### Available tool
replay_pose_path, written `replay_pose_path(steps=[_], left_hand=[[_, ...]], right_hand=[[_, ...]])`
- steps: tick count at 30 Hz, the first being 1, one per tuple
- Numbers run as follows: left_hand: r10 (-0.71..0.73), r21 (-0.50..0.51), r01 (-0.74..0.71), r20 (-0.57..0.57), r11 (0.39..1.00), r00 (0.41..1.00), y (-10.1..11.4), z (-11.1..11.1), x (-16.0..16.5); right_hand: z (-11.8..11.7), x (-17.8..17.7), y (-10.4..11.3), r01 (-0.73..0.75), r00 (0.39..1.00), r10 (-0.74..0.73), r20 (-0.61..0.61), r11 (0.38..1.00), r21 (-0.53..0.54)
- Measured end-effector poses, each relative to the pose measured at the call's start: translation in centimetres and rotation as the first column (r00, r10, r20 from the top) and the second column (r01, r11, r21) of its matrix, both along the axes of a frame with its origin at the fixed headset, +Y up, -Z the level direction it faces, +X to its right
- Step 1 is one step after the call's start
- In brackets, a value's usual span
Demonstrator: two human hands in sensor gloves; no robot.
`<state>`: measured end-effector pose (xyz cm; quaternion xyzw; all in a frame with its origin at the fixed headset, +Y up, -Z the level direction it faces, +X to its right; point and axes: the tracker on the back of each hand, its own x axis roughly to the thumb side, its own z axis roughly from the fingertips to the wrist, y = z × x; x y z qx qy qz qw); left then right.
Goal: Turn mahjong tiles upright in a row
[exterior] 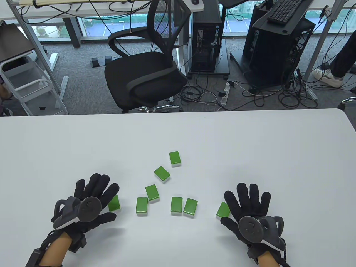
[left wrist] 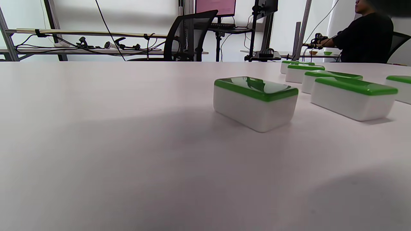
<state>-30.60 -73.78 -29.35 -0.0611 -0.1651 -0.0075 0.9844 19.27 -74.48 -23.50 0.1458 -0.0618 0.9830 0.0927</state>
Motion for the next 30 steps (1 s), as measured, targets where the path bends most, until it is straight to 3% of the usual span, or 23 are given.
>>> replay_pose_path(steps=[3, 14, 26, 30], left_hand=[[-0.045, -0.084, 0.045, -0.007, 0.995, 0.999, -1.2, -1.0, 0.6], [-0.164, -0.196, 0.163, 0.009, 0.967, 0.986, -4.4, -2.2, 2.0], [-0.097, -0.183, 0.095, 0.000, 0.979, 0.995, -4.5, -2.2, 2.1], [-0.078, -0.138, 0.080, 0.023, 0.987, 0.997, -4.0, -1.9, 2.6]], right_hand=[[0.0, -0.2, -0.2, -0.018, 1.000, 0.018, -0.006, 1.000, -0.005], [0.0, -0.4, -0.1, -0.025, 1.000, 0.025, -0.006, 1.000, -0.015], [0.1, -0.5, -0.1, -0.030, 0.999, 0.029, -0.014, 0.999, -0.035], [0.1, -0.6, -0.1, -0.033, 0.999, 0.032, -0.014, 0.999, -0.041]])
